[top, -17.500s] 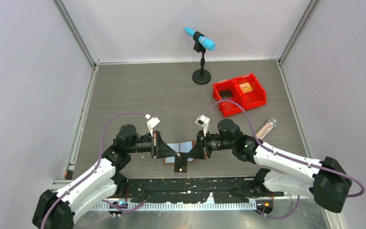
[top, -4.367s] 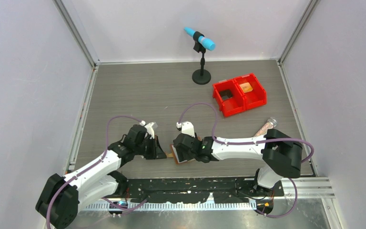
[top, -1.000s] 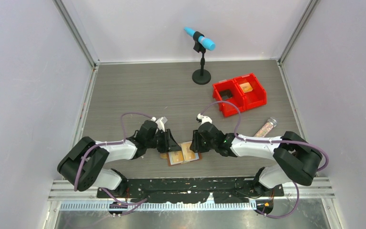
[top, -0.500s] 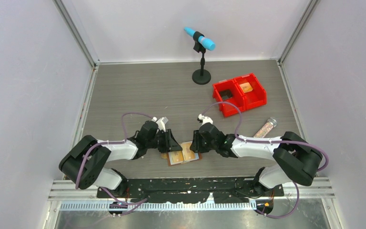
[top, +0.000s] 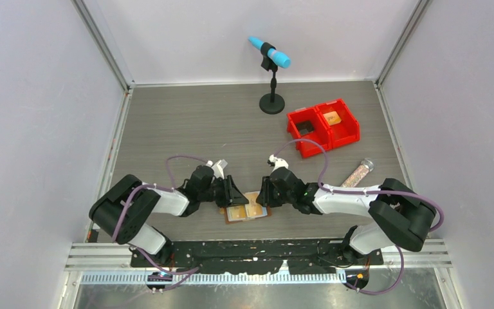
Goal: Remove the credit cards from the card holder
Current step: Remove the credit card from the card holder.
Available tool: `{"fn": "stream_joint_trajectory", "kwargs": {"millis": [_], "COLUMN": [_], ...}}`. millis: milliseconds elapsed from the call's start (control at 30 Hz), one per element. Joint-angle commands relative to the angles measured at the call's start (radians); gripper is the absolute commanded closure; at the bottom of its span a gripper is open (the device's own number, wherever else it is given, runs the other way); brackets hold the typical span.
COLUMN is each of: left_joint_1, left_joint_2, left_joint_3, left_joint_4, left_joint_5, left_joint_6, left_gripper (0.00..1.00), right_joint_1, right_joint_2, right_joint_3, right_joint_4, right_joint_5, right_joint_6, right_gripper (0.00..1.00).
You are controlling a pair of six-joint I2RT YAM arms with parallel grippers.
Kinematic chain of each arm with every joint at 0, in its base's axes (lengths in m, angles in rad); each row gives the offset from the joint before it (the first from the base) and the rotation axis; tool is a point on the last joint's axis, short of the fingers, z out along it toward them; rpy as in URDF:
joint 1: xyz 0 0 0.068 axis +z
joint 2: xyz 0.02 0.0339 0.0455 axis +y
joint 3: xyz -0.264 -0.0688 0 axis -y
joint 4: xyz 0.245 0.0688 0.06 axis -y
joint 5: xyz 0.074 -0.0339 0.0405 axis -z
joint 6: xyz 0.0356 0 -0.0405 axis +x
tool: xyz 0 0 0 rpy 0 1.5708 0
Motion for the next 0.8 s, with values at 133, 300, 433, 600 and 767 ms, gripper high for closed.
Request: {"fn": "stream_joint_trajectory", "kwargs": {"millis": [133,300,433,600,767], "left_joint_1": [-0.005,-0.005,-0.005,-0.004,-0.003], "left_joint_2": [0.060,0.051,0.047,0.028,0.001], "left_joint_3": [-0.039,-0.042,-0.045,-0.059,-0.077], "left_joint_4": [0.171,0.178,0.179,0.150,0.113], "left_joint_5": [0.028,0.027,0.034,0.033,0.022], "left_joint_6": [-0.067,-0.071,-0.070,-0.066,-0.048], "left_gripper": [0.79,0.91,1.00,1.00,1.00], "right_joint_1": [0.009,0.009,0.009,0.009,0.009], "right_joint_2": [-0.014,-0.015,-0.014,-0.024,-0.028], "right_joint_3": [-0.023,-0.021,-0.021,-0.026,-0.032], "right_joint_4": [-0.029,-0.036,-0.041,-0.058,-0.060], "right_joint_5": [-0.003,0.000,0.007,0.024,0.030], "right_joint_6": [0.003,0.002,0.002,0.001,-0.001], "right_gripper": [0.69,0.69,0.69,0.69,0.70]}}
